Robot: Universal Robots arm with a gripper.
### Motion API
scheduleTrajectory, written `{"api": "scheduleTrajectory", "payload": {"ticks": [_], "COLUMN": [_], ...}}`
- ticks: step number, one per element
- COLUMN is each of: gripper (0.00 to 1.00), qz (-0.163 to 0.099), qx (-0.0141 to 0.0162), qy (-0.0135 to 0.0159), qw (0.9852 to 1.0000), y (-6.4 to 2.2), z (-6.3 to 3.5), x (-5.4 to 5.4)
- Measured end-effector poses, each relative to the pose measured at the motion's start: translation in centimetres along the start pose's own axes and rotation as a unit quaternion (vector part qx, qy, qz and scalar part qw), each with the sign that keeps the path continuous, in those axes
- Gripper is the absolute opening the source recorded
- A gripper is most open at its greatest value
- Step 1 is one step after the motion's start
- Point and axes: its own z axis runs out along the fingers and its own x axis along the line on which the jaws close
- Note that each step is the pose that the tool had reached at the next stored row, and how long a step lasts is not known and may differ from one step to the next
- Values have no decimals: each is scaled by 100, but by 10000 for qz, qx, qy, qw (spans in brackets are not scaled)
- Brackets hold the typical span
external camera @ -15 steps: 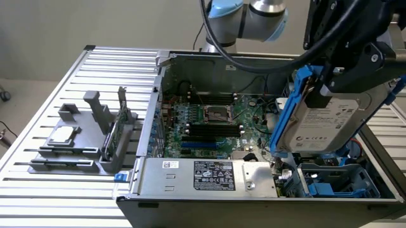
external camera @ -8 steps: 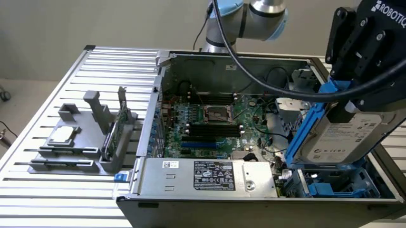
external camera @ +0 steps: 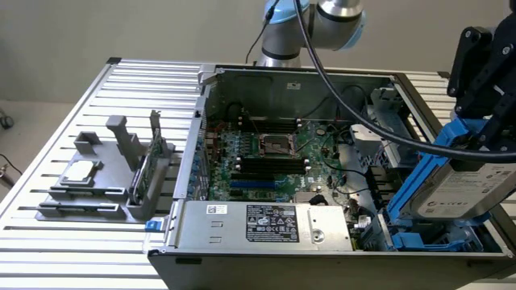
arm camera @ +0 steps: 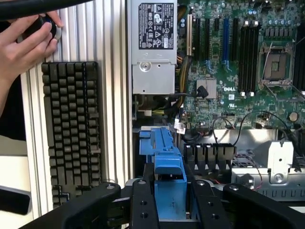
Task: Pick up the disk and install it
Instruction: 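Pick up the disk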
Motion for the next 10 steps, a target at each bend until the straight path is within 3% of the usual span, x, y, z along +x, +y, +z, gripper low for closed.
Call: {"api": "scheduleTrajectory", "payload": {"ticks": [3, 10], "gripper": [33, 33], "qz": [0, -1], "qx": [-12, -42], "qy": [1, -1], "qw": [10000, 10000], "y": [-50, -60], "z": [22, 121], "x": [-1, -17]}}
